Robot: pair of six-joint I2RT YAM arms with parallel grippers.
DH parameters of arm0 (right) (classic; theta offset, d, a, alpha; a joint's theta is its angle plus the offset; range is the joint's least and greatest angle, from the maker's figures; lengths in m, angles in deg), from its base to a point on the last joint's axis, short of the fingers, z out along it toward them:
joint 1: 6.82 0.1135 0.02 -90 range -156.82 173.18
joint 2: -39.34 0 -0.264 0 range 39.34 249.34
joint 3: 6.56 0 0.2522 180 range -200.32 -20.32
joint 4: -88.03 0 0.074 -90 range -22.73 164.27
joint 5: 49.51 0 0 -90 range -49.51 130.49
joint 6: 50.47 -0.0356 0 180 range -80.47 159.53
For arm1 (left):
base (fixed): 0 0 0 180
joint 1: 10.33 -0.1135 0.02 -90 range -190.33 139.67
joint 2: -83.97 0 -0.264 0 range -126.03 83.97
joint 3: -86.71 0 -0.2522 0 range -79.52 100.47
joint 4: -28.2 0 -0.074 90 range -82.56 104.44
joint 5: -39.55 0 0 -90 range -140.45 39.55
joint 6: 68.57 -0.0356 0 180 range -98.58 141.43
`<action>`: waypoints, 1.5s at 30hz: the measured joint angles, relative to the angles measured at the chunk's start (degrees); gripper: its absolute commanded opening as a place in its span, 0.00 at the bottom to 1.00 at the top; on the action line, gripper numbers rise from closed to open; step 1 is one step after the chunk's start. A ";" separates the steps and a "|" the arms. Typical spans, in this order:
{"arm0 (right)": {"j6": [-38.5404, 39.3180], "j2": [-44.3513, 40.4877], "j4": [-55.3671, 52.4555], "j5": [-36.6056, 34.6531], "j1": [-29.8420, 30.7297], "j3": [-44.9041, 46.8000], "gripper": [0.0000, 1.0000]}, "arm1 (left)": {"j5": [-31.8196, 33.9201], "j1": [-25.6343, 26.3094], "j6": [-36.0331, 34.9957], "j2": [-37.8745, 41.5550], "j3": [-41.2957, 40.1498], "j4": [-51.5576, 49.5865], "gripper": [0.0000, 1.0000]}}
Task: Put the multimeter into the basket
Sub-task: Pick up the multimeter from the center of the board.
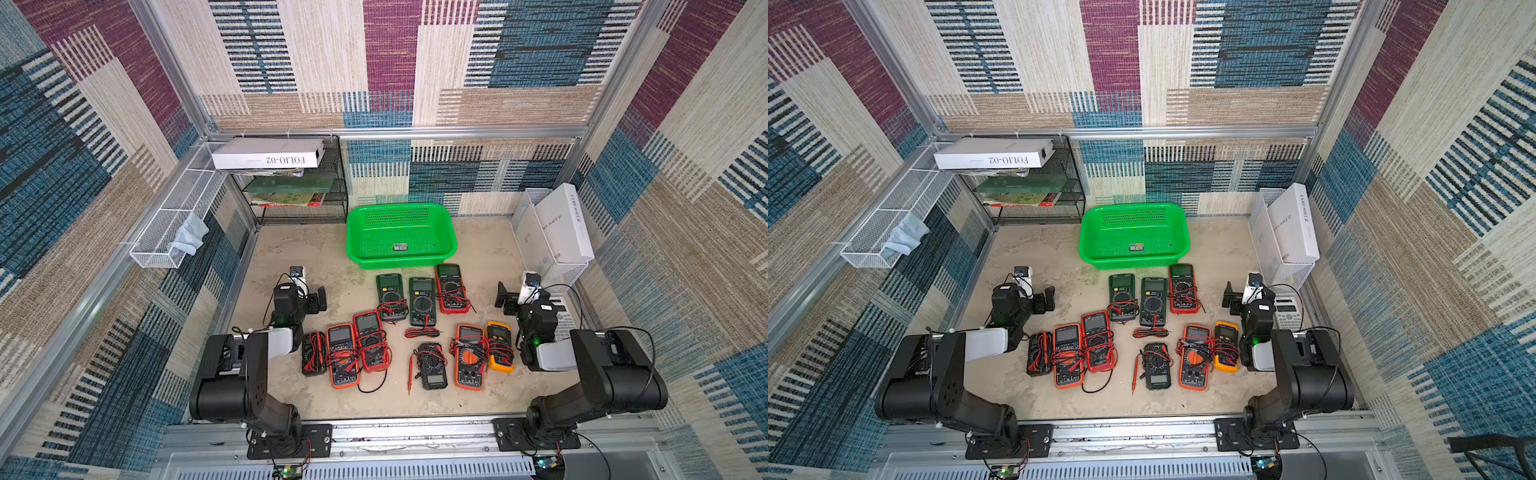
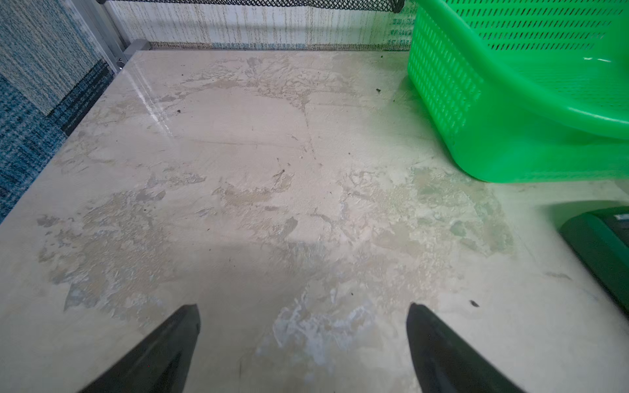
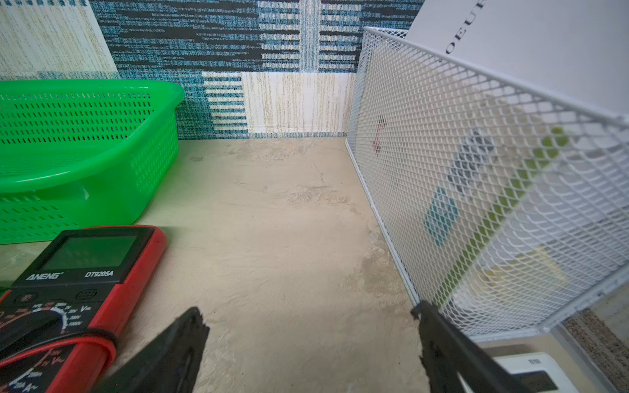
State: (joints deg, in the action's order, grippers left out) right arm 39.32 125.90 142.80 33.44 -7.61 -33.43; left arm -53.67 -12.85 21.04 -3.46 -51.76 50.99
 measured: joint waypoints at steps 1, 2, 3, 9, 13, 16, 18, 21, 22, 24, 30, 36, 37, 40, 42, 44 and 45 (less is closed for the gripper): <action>0.00 0.00 0.00 0.00 0.00 0.00 1.00 | 0.00 0.00 0.00 0.00 0.00 0.02 0.99; 0.00 0.00 0.00 0.00 0.00 0.00 0.99 | 0.00 0.00 0.00 0.00 0.00 0.00 0.99; 0.00 0.00 0.00 0.00 0.00 0.00 1.00 | 0.00 0.00 0.00 0.00 0.00 0.00 0.99; 0.00 0.00 0.00 0.00 0.02 0.00 1.00 | 0.00 0.00 0.00 0.00 0.00 0.00 0.99; 0.02 0.00 0.00 0.00 0.00 0.00 0.99 | 0.00 0.00 0.00 0.00 0.00 0.00 0.99; 0.02 0.00 0.00 0.00 0.00 0.00 0.99 | 0.00 0.00 0.00 0.00 0.00 0.00 0.99; 0.02 0.00 0.00 0.00 0.00 0.00 1.00 | 0.00 0.00 0.00 0.00 0.00 0.00 0.99; 0.02 0.00 0.00 0.00 0.00 0.00 1.00 | 0.00 0.00 0.00 0.00 0.00 -0.02 0.99; 0.02 0.00 0.00 0.04 -0.07 0.00 0.99 | 0.00 0.00 0.00 0.00 0.15 -0.26 0.99; 0.02 0.00 0.00 0.24 -0.17 0.00 1.00 | -0.02 0.00 0.00 0.00 0.22 -0.22 0.99; -0.26 -3.13 -8.11 0.15 -0.24 -4.52 1.00 | -0.09 -0.02 0.09 1.68 0.81 -2.75 0.94; -5.05 -6.99 -32.87 -1.70 -0.22 -23.26 0.99 | 2.08 0.00 2.03 8.83 5.20 -11.80 0.94; -5.99 -8.15 -36.54 -2.47 0.17 -23.69 1.00 | 2.29 0.02 2.71 9.79 5.60 -13.73 0.95; -8.63 -13.18 -44.89 -3.41 1.03 -23.74 1.00 | 3.19 0.59 3.39 12.00 7.45 -19.41 0.96; -10.14 -17.14 -48.06 -4.11 1.07 -23.71 1.00 | 3.34 1.22 3.91 13.14 9.25 -22.58 0.98; -11.39 -21.55 -49.92 -4.83 1.03 -23.32 0.99 | 3.74 1.97 4.61 14.38 10.93 -25.20 0.99; -12.17 -24.17 -50.88 -5.14 1.01 -22.86 1.00 | 3.98 2.36 5.14 15.13 11.85 -26.67 0.99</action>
State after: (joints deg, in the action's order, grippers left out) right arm 27.15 101.73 91.92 28.31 -6.61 -56.29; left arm -49.70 -10.49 26.18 11.66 -39.91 24.33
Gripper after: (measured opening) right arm 0.995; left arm 0.990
